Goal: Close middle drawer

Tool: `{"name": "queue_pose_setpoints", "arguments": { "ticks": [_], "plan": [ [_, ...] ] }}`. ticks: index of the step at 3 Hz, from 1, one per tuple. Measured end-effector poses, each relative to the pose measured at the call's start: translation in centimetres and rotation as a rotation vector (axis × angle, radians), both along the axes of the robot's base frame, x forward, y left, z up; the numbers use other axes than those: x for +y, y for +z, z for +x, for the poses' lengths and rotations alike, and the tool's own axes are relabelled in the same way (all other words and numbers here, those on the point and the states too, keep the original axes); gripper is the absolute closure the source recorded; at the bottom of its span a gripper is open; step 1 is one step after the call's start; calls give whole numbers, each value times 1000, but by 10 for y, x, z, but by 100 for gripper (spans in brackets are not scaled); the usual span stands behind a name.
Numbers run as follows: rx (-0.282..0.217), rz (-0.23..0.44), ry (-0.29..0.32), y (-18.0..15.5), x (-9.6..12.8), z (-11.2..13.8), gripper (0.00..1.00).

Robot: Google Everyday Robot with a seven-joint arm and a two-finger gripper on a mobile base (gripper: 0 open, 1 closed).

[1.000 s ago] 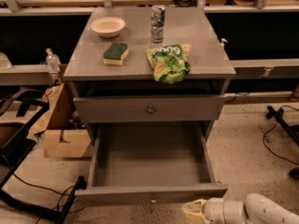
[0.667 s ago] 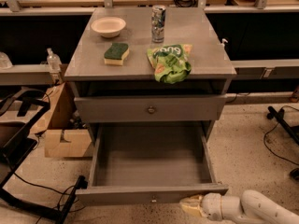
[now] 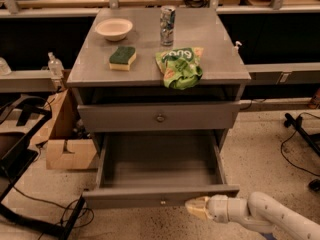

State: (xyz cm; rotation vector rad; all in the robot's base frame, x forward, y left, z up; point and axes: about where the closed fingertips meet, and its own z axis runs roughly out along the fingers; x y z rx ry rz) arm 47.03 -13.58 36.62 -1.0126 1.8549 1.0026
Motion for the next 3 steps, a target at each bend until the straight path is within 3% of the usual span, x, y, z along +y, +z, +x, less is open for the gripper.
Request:
{"name": "queue_pose_setpoints", "arguments": {
  "ticks": [1, 2, 3],
  "plan": [
    [0, 0, 0, 0, 0, -3, 100],
    [-22, 18, 29, 2, 25, 28, 100],
    [-21, 21, 30, 1, 26, 28, 100]
  ]
}}
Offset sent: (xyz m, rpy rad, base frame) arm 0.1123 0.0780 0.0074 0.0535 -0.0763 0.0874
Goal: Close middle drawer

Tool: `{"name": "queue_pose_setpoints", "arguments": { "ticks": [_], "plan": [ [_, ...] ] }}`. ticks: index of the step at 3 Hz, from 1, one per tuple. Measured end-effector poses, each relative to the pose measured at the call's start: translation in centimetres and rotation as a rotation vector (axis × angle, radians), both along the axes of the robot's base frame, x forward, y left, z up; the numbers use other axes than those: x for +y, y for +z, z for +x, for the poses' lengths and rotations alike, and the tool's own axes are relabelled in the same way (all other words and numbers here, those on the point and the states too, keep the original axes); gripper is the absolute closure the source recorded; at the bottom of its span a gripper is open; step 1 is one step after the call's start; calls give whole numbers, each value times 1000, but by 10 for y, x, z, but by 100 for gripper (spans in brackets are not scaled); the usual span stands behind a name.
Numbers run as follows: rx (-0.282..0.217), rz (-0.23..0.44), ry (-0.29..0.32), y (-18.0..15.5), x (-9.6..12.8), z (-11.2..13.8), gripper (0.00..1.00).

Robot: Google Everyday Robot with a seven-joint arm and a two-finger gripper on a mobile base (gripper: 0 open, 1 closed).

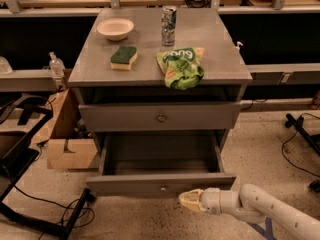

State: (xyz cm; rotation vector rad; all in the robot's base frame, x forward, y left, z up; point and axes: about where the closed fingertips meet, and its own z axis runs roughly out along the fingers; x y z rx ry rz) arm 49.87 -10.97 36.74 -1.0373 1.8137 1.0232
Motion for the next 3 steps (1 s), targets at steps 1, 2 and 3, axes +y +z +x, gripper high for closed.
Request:
{"name": "queue_pose_setpoints", "arguments": {
  "ticks": [1, 2, 3],
  "plan": [
    [-37, 31, 17, -5, 13, 43, 100],
    [-41, 31, 17, -4, 14, 43, 100],
    [-61, 22, 13, 4, 13, 78, 100]
  ]
}}
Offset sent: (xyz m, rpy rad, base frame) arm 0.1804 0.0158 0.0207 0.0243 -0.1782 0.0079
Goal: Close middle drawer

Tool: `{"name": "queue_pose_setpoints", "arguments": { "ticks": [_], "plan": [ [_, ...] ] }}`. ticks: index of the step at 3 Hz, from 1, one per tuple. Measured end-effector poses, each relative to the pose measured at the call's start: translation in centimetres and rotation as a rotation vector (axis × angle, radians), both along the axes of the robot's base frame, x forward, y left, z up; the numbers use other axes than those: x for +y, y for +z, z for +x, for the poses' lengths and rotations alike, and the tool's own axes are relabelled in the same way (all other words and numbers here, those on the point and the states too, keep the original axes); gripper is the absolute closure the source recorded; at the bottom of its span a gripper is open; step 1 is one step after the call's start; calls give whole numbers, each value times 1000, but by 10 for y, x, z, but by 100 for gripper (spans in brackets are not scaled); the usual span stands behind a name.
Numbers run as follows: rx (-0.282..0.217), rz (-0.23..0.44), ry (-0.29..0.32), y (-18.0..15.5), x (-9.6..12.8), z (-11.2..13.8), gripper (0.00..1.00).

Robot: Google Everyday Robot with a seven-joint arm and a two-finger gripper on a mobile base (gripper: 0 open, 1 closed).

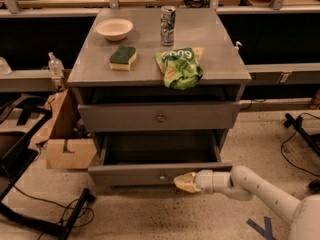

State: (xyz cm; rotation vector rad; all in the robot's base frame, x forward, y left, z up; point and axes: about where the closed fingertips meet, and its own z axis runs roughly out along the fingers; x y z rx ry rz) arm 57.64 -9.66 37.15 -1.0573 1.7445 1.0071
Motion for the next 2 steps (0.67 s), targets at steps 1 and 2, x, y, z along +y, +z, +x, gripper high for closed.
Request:
{"name": "queue_pose_setpoints", "arguments": {
  "ticks": [1, 2],
  "plan": [
    [-8, -3, -2, 3, -1, 10, 100],
    [-19, -16, -19, 13, -6, 58, 100]
  ]
}}
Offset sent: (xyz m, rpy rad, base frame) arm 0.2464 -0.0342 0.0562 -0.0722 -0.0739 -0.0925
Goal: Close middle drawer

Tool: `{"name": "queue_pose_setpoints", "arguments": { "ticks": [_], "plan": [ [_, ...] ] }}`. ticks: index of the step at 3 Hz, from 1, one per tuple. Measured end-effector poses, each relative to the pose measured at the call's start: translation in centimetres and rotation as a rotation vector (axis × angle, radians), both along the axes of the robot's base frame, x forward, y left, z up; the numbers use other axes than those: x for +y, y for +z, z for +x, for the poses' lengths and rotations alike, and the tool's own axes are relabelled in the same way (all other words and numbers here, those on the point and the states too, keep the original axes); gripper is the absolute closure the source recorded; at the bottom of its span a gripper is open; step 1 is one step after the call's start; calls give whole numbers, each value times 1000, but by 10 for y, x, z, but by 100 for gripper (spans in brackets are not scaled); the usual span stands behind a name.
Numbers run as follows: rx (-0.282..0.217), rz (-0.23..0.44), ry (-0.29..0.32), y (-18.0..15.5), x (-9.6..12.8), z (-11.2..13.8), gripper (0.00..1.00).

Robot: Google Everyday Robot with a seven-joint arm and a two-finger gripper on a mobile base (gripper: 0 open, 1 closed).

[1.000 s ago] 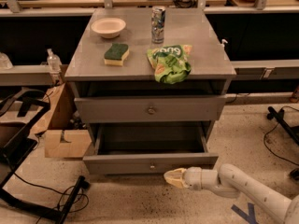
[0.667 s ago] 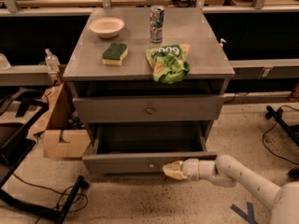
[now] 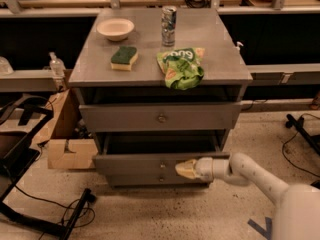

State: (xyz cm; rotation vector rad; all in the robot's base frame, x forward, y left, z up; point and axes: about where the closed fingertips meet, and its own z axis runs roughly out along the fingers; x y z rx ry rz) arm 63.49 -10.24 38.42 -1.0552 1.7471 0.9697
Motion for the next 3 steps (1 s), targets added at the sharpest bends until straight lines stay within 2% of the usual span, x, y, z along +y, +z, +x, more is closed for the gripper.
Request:
{"name": "queue_pose_setpoints", "arguments": {
  "ticks": [1, 2, 3],
  "plan": [
    [-1, -2, -2, 1, -1, 3, 100],
    [-3, -19, -23, 8, -7, 49, 100],
    [-3, -19, -23, 8, -7, 49, 100]
  ]
}}
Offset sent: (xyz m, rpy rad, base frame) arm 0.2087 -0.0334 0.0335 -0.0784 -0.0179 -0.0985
